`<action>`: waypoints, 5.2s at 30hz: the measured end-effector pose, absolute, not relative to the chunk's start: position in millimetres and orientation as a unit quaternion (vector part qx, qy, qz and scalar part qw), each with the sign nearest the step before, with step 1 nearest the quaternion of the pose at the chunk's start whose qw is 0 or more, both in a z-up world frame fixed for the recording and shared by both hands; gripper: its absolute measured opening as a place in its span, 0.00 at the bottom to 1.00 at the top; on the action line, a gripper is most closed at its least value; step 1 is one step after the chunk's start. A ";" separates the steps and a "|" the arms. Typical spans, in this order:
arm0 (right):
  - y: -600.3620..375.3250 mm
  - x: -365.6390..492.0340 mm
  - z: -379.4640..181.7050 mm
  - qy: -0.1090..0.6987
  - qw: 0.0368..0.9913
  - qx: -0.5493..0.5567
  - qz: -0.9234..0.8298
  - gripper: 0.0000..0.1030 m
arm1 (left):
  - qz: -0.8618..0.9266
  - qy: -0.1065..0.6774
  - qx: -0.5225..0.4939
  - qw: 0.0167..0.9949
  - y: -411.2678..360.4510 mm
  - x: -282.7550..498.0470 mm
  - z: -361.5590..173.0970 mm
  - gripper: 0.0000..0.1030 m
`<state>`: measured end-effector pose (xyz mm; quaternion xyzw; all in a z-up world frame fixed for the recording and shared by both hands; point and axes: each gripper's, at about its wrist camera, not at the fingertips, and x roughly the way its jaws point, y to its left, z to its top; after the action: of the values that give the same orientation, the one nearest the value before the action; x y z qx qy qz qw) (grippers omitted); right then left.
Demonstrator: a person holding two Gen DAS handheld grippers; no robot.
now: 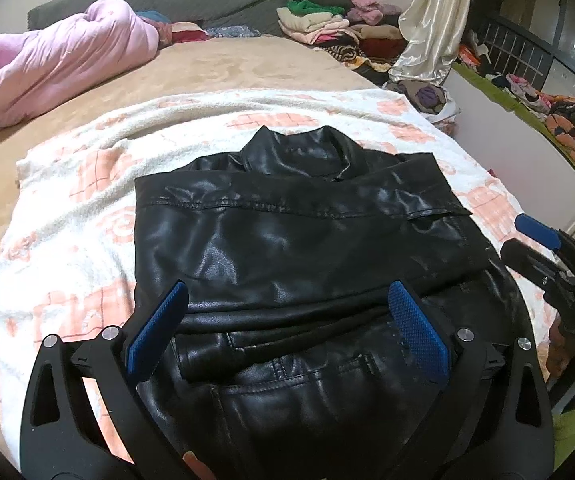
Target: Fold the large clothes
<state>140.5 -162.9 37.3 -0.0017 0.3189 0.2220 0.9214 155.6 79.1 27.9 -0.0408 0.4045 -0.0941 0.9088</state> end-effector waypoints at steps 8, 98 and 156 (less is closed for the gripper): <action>-163.1 126.9 44.8 0.310 0.923 0.003 0.229 0.96 | -0.091 0.389 -0.036 0.916 76.6 138.7 40.4 0.91; -303.4 34.9 -68.7 0.498 0.844 -0.026 0.198 0.96 | -0.026 0.473 -0.098 0.875 132.1 -31.7 -59.3 0.46; -316.5 177.1 58.9 0.293 0.895 0.201 0.269 0.10 | -0.048 0.373 -0.159 0.913 158.8 137.8 58.8 0.08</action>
<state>177.1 -316.5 58.9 0.2011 0.2931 0.2693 0.8951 137.8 158.8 58.8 -0.1593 0.3733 -0.0475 0.9127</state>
